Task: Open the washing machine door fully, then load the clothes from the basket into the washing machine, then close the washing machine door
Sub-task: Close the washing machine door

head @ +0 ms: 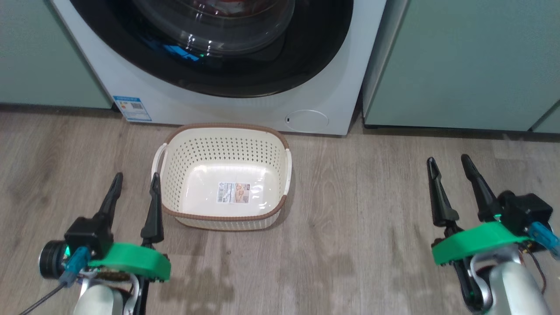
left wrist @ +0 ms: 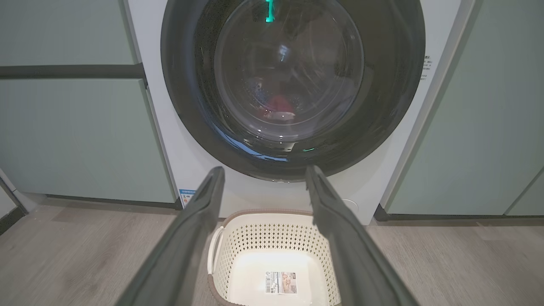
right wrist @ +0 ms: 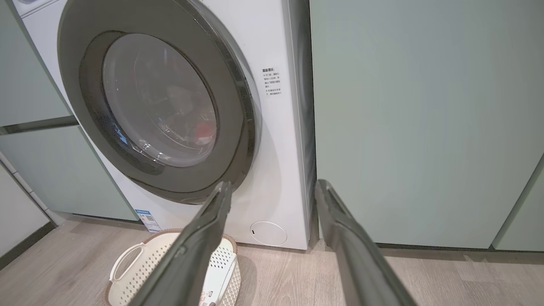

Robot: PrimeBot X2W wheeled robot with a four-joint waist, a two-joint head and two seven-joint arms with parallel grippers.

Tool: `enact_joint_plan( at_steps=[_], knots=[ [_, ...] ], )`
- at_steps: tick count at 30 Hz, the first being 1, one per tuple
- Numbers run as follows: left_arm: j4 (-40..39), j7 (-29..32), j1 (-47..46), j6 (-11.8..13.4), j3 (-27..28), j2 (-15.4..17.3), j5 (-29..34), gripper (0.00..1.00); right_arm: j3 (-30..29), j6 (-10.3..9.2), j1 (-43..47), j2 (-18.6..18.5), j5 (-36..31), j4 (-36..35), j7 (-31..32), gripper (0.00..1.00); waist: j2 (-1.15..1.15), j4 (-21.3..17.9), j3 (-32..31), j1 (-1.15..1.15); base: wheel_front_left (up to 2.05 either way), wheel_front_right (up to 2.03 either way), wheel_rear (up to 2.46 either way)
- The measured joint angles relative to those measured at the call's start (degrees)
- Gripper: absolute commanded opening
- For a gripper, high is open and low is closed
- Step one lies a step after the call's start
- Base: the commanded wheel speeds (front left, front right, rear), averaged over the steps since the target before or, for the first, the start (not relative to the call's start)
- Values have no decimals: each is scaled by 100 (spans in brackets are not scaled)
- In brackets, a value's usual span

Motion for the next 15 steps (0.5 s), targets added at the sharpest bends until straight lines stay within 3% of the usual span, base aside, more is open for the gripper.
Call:
enact_joint_plan(
  at_steps=[6,15],
  knots=[
    [-86,51,198,49,15,52,-2,100,-76,0,489,26,-1,-634,332,100,0,-70,-168,0,0,0,0],
    [-143,75,437,56,-7,78,-18,100,-183,0,866,44,-1,-1043,546,100,0,-92,-320,0,0,0,0]
  ],
)
